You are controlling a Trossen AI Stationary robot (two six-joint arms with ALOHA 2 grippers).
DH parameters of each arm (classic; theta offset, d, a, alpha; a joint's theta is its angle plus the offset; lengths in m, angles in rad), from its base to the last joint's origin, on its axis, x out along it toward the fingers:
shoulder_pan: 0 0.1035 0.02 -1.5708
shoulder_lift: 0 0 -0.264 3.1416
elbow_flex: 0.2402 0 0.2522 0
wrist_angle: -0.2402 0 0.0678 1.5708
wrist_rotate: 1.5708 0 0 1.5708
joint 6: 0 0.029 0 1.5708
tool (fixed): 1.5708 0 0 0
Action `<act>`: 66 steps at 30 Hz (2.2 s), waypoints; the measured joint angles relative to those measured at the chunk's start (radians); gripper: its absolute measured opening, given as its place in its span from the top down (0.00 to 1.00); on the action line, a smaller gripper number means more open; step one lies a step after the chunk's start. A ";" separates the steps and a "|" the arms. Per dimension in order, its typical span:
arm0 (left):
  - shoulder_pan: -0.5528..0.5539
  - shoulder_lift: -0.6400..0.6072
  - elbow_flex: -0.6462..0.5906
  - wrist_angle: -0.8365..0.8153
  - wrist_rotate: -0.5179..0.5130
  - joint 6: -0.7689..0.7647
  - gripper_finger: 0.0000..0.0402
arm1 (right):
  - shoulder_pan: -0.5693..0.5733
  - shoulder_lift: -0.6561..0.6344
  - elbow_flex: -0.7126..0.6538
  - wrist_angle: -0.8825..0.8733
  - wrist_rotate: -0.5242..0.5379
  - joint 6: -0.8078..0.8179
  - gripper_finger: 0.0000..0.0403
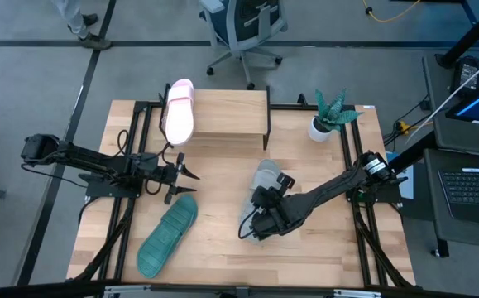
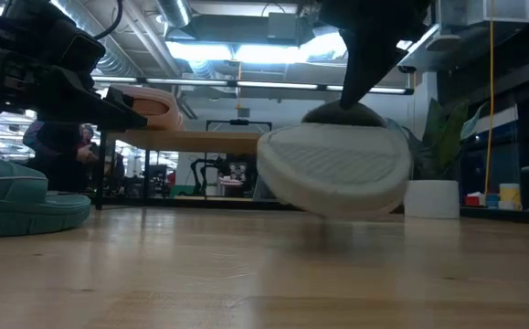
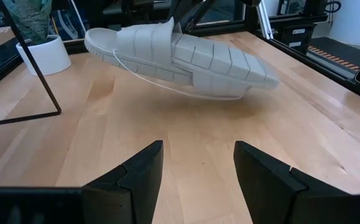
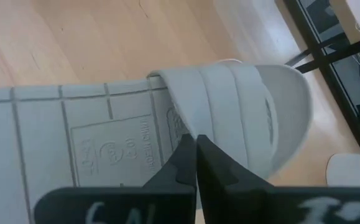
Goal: Pick and place slides into the shelf
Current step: Put the gray pair of slides on the shelf
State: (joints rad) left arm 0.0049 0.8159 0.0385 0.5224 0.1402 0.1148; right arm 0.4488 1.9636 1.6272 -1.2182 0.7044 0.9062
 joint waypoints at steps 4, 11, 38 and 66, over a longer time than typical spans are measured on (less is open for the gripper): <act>0.000 0.000 0.000 0.000 0.000 0.000 0.53 | 0.000 0.000 0.000 0.004 0.003 -0.001 1.00; 0.000 0.000 0.000 0.000 0.000 0.000 0.53 | 0.000 0.000 0.000 0.048 0.020 -0.042 1.00; 0.000 0.000 0.000 0.001 0.000 0.000 0.53 | 0.000 -0.002 0.000 0.108 0.039 -0.087 1.00; 0.000 0.000 0.000 0.001 0.000 -0.004 0.53 | -0.133 -0.002 0.335 0.110 0.126 -0.635 1.00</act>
State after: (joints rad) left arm 0.0048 0.8160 0.0383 0.5236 0.1402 0.1112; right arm 0.3153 1.9617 1.9621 -1.1087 0.8300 0.2712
